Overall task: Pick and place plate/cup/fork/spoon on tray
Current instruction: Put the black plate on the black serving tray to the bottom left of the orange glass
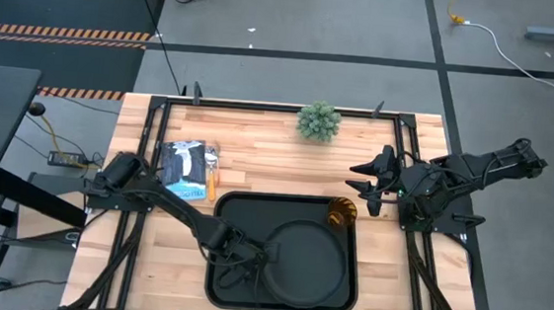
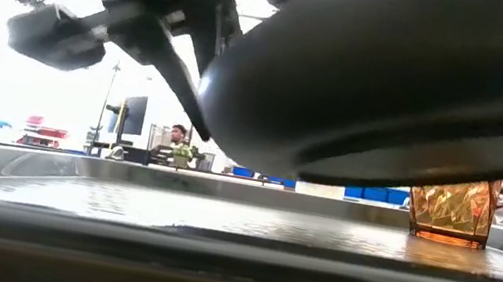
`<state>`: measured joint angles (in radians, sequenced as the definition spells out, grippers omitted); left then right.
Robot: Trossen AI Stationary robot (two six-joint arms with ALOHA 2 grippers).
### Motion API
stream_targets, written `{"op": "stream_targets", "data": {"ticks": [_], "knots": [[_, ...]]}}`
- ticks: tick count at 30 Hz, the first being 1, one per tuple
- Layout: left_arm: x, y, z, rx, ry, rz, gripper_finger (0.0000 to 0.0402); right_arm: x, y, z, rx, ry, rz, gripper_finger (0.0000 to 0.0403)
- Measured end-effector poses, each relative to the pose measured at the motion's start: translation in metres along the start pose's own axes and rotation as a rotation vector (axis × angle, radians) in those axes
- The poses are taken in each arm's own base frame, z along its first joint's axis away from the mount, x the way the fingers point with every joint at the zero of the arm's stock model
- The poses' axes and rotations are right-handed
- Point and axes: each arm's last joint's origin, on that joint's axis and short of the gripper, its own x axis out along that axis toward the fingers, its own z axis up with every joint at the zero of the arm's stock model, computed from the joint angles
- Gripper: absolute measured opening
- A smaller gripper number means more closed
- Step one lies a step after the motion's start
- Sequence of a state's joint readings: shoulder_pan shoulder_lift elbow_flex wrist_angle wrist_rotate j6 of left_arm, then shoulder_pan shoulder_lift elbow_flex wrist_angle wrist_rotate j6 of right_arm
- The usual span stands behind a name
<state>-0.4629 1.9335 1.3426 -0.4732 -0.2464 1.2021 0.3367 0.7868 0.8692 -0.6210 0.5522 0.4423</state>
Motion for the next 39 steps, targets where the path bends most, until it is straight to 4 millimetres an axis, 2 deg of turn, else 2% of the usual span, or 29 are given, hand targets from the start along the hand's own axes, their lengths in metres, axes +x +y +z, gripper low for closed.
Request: {"op": "stream_targets", "data": {"ticks": [7, 19, 23, 32, 39], "knots": [[0.023, -0.005, -0.003, 0.008, 0.078, -0.012, 0.0012, 0.002, 0.001, 0.000, -0.005, 0.006, -0.002, 0.0198], [0.026, -0.008, -0.002, 0.050, 0.057, -0.042, 0.0018, 0.003, 0.002, -0.001, -0.008, 0.011, -0.004, 0.0198], [0.026, -0.008, -0.002, 0.046, 0.067, -0.035, 0.0040, 0.003, 0.002, -0.001, -0.008, 0.012, -0.002, 0.0198], [0.025, -0.003, 0.002, 0.027, 0.108, 0.041, 0.0124, 0.003, 0.002, -0.001, -0.011, 0.013, -0.002, 0.0198], [0.025, -0.001, 0.002, -0.005, 0.146, 0.078, 0.0148, 0.003, 0.002, -0.001, -0.015, 0.013, -0.001, 0.0198]]}}
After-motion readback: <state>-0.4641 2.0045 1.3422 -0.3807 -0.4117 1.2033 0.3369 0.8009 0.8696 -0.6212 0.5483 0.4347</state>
